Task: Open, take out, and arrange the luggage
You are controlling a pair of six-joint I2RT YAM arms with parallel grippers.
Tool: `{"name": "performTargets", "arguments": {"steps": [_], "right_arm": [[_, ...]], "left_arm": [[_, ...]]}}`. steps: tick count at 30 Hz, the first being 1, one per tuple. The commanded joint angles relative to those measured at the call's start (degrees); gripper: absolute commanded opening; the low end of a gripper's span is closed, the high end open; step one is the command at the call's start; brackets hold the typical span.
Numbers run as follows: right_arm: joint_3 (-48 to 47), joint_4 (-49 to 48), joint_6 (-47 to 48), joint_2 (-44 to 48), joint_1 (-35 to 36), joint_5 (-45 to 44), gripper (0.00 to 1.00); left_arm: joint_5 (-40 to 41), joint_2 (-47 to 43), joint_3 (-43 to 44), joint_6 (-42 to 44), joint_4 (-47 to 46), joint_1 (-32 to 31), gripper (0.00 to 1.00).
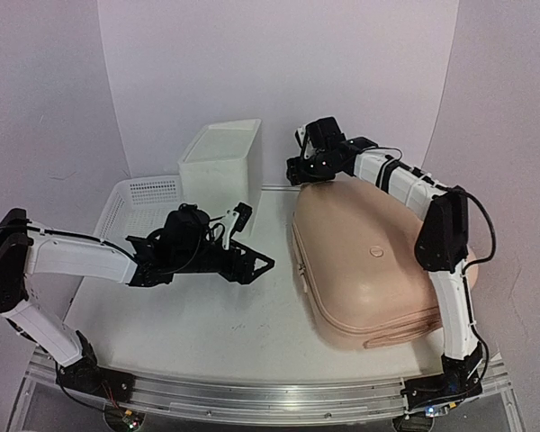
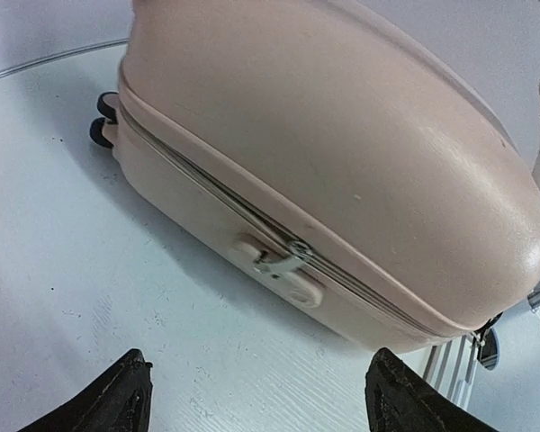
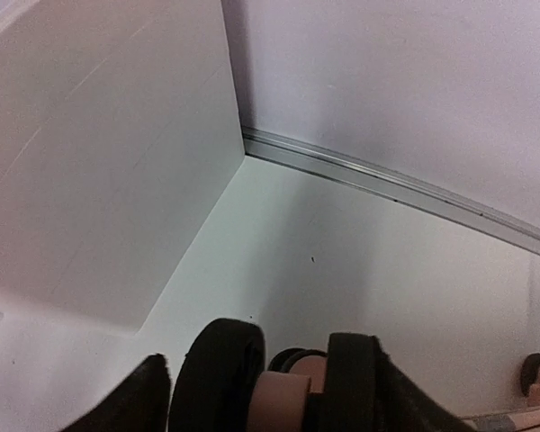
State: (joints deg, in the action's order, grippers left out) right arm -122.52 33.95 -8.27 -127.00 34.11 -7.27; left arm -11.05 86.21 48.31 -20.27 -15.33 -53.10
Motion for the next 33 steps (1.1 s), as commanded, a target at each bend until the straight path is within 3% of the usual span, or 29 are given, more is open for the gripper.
{"name": "performTargets", "arguments": {"steps": [1,4,7,12,17,24,33], "right_arm": [[-15.6,18.7,-0.1,-4.2,0.6,5.4,0.86],[-5.0,23.5,2.2,5.2,0.5,5.3,0.98],[9.8,24.2,5.0,18.5,0.5,6.3,0.98],[31.7,26.3,4.6,38.1,0.2,6.7,0.98],[49.6,26.5,-1.0,53.5,-0.1,5.1,0.98],[56.9,26.3,-7.4,67.1,-0.1,6.4,0.98],[55.8,30.3,-10.0,68.3,-0.1,3.2,0.98]], "left_arm": [[-3.1,3.1,3.9,4.6,-0.8,-0.3,0.83],[-4.2,5.5,5.3,6.8,-1.5,-0.3,0.81],[-6.3,8.0,7.4,10.4,-1.8,0.0,0.79],[-17.5,13.9,10.3,16.1,-3.7,4.5,0.7],[-18.4,19.2,10.4,21.8,-11.7,4.7,0.67],[-15.6,24.7,10.7,28.2,-22.6,2.2,0.6],[-12.0,30.0,12.4,29.2,-27.9,1.0,0.51]]}}
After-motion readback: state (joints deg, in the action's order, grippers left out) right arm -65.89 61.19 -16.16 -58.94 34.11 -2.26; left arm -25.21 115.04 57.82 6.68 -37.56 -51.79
